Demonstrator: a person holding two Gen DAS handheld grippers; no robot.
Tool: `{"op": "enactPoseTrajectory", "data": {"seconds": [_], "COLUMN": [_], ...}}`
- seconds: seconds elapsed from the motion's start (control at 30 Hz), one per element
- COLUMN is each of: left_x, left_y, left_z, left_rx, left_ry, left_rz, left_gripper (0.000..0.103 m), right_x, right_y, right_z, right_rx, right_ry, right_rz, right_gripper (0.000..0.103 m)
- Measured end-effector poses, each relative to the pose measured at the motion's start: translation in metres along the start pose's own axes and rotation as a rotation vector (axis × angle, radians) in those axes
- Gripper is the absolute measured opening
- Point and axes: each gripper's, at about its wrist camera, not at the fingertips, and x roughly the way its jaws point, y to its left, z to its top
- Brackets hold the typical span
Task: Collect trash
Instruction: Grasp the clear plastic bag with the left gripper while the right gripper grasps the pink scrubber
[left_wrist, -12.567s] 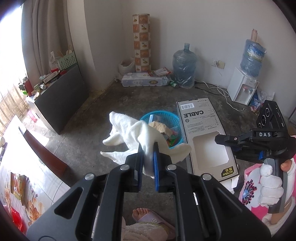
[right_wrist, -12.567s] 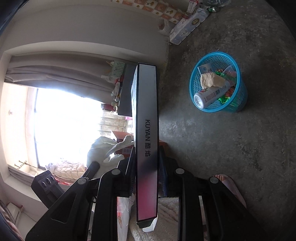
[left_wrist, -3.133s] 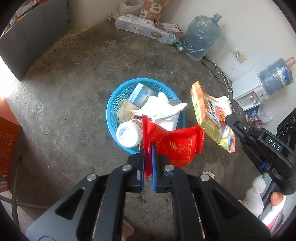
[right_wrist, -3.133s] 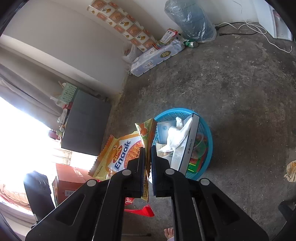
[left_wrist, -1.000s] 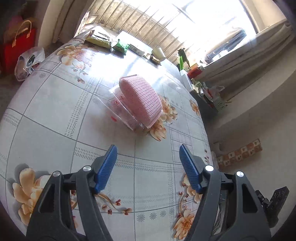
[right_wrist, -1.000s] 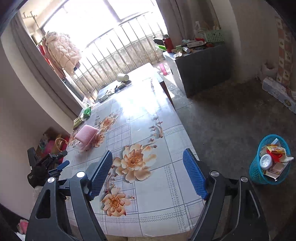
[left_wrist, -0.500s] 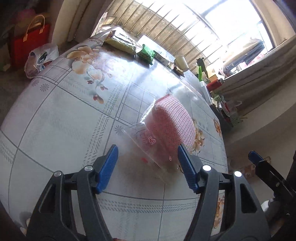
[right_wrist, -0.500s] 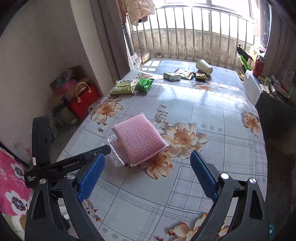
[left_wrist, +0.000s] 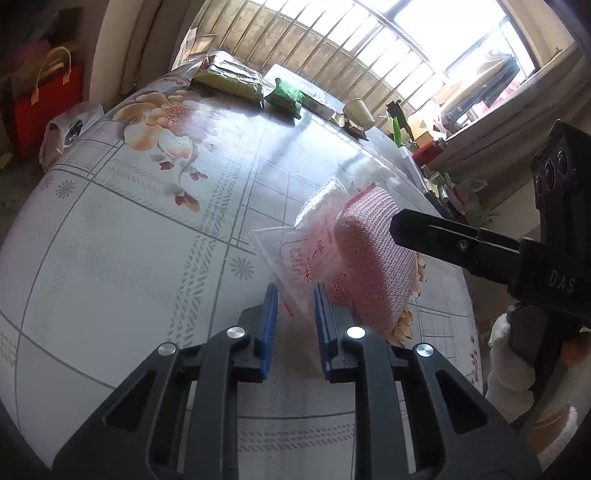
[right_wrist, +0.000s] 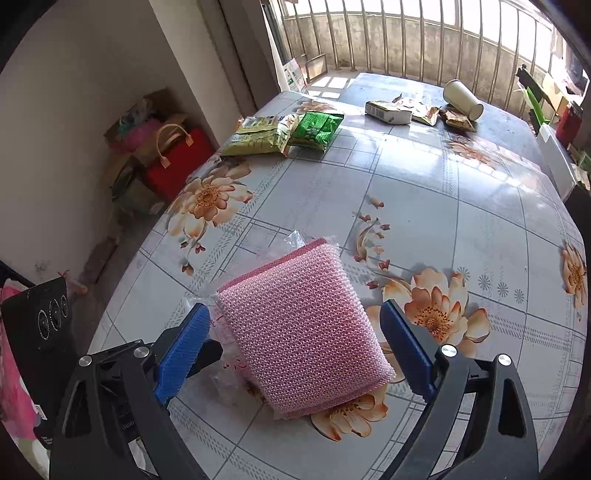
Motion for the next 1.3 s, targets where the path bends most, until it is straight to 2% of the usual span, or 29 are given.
{"op": "enactPoseTrajectory", "data": {"seconds": [0.17,0.27,0.47,0.63,0.8,0.9,1.07,1.3], "left_x": [-0.011,-0.018,-0.036,-0.053,-0.065,-0.071,-0.074,-0.077], "left_y": [0.007,0.008,-0.002,-0.026,-0.055,-0.069,-0.086,-0.100], "left_z": [-0.004,-0.009,-0.031,-0.067,-0.118,-0.145,-0.168,-0.168], "left_rx": [0.011,0.028,0.097,0.179,0.291,0.357,0.445,0.484], "left_ry": [-0.012,-0.011,0.014,0.068,0.148,0.169,0.145,0.130], "left_rz": [0.002,0.010,-0.009,-0.059,-0.098,-0.100,-0.045,-0.006], "left_gripper": [0.008,0.007,0.006,0.006,0.006,0.006,0.006,0.006], "right_x": [0.011,0.014,-0.006,-0.046,-0.096,-0.121,-0.153,-0.169], "right_y": [0.006,0.003,-0.014,-0.037,-0.064,-0.068,-0.062,-0.039], "right_z": [-0.007,-0.020,-0.066,-0.131,-0.224,-0.269,-0.308,-0.313], "right_rx": [-0.054,-0.064,0.008,0.153,0.375,0.428,0.406,0.250], "right_ry": [0.029,0.048,0.057,0.039,0.010,-0.005,-0.050,-0.096], "right_rz": [-0.018,-0.057,-0.051,-0.085,-0.080,-0.095,-0.170,-0.227], "right_gripper": [0.090,0.089,0.086,0.086,0.086,0.087,0.088,0.091]}}
